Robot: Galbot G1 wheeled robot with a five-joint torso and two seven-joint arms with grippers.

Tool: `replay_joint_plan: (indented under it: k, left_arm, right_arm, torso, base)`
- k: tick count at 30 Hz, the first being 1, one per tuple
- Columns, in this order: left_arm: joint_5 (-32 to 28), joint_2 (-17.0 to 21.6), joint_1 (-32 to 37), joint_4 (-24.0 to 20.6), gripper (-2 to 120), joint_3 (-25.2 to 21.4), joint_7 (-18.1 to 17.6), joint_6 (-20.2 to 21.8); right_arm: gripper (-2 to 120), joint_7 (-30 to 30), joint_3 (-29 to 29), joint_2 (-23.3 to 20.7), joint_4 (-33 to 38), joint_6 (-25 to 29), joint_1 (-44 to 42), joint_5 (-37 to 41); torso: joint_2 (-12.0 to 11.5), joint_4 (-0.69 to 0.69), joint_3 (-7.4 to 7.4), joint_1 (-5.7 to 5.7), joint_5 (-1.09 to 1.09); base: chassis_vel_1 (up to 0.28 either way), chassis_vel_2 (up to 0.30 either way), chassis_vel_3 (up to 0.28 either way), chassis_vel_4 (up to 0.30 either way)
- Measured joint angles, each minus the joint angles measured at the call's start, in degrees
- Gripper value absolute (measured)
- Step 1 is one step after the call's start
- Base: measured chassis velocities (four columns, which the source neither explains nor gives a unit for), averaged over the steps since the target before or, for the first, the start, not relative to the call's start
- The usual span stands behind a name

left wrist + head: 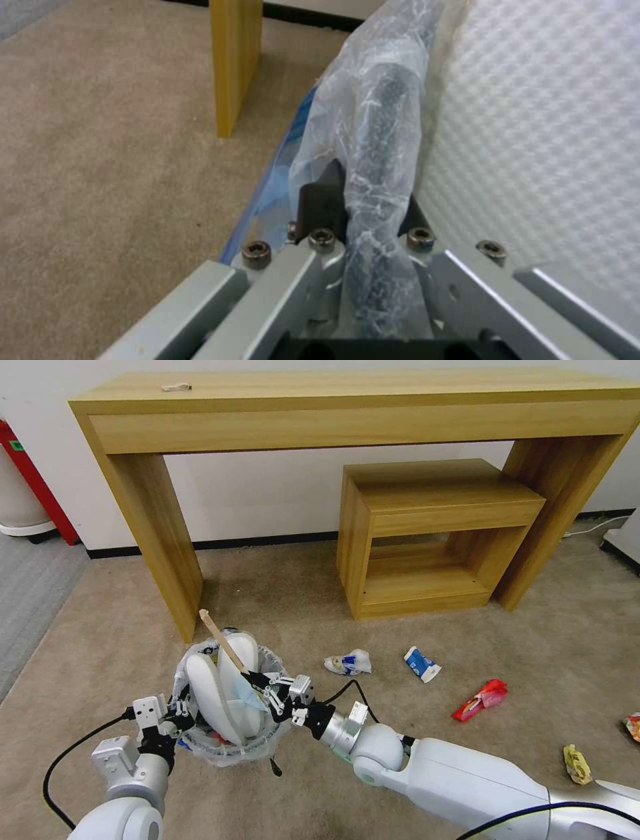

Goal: Pick up the trash bin and place the garbage on the floor into it.

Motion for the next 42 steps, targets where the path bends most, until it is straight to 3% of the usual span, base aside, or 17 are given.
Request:
replay_joint_plan:
  k: [1, 6, 10, 18, 23, 33, 42]
  left_arm:
    - [0.0, 0.0, 0.0, 0.0, 3, 0.0, 0.0, 0.0]
    - [0.1, -0.1, -0.1, 0.0, 3, 0.1, 0.0, 0.0]
    - [0.0, 0.0, -0.3, 0.2, 3, -0.1, 0.0, 0.0]
    - [0.0, -0.1, -0.5, 0.7, 3, 0.0, 0.0, 0.0]
    - [-0.2, 0.4, -0.8, 2.8, 3, -0.6, 0.0, 0.0]
    - [-0.3, 0.9, -1.2, 4.5, 3, -0.8, -0.1, -0.2]
    - [-0.5, 1.4, -1.4, 5.0, 3, -0.8, -0.1, -0.4]
  right_arm:
    - [22, 0.1, 0.0, 0.1, -0.2, -0.1, 0.1, -0.3]
    - [35, 0.3, 0.2, 0.2, -0.3, -0.5, 0.2, -0.9]
    - [56, 0.5, 0.3, 0.2, -0.5, -0.6, 0.2, -1.4]
    - [80, 1.2, 0.8, 0.5, -0.6, -0.6, 0.2, -1.6]
    - [98, 3.9, 5.5, 0.9, 1.7, -2.1, 0.1, 0.5]
    - [100, 8.5, 16.9, -2.0, 6.8, -7.4, -2.4, 6.0]
    - [100, 14.8, 28.0, -5.7, 8.6, -13.1, -9.9, 10.9]
  torso:
    - [0.0, 0.0, 0.0, 0.0, 0.0]
    - [0.0, 0.0, 0.0, 0.0, 0.0]
    - [0.0, 0.0, 0.0, 0.0, 0.0]
    - [0.0, 0.0, 0.0, 0.0, 0.0]
    - [0.0, 0.01, 0.0, 0.0, 0.0]
    - [0.0, 0.0, 0.0, 0.0, 0.0]
    - [0.0, 0.0, 0.0, 0.0, 0.02]
  base:
    - [0.0, 0.0, 0.0, 0.0]
    - [0.0, 0.0, 0.0, 0.0]
    - [0.0, 0.0, 0.0, 0.0]
    - [0.0, 0.0, 0.0, 0.0]
    - [0.0, 0.0, 0.0, 0.0]
    - [0.0, 0.0, 0.0, 0.0]
    - [0.0, 0.0, 0.0, 0.0]
